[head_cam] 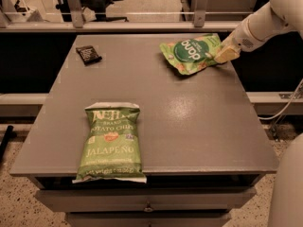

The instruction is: Move green rice chip bag near green jalapeno chip bag

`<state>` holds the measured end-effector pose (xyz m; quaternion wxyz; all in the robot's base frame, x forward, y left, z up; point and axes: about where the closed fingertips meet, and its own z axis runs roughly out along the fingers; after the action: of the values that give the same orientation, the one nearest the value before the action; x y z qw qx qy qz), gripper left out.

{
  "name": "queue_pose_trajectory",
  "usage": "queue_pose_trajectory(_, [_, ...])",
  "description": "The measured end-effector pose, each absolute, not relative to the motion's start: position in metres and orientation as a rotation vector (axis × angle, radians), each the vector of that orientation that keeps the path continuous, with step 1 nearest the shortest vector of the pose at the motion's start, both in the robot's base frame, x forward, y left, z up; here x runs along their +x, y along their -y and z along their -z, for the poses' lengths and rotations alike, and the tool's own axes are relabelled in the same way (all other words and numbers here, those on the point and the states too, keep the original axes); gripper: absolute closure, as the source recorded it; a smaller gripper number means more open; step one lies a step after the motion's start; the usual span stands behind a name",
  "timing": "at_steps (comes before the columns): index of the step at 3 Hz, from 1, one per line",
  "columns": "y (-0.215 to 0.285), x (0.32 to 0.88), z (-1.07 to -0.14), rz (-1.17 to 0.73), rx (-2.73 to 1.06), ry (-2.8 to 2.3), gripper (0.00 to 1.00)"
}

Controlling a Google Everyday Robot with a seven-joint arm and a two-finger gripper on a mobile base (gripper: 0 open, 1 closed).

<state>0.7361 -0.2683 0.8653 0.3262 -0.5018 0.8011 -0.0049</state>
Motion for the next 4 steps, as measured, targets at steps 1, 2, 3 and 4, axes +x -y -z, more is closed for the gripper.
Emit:
queue_pose_trajectory(1, [0.267,0.720,-0.877,0.000,-1.320,-2.091,0.85])
queue_pose_trajectory(2, [0.258,0.691,-0.897,-0.042,-1.329,-2.084,1.00])
queue_pose_trajectory(3, [0.243,0.652,-0.920,-0.111,-1.327,-2.087,1.00])
queue_pose_trajectory(4, [0.228,0.625,-0.927,-0.154,-1.344,-2.091,0.82])
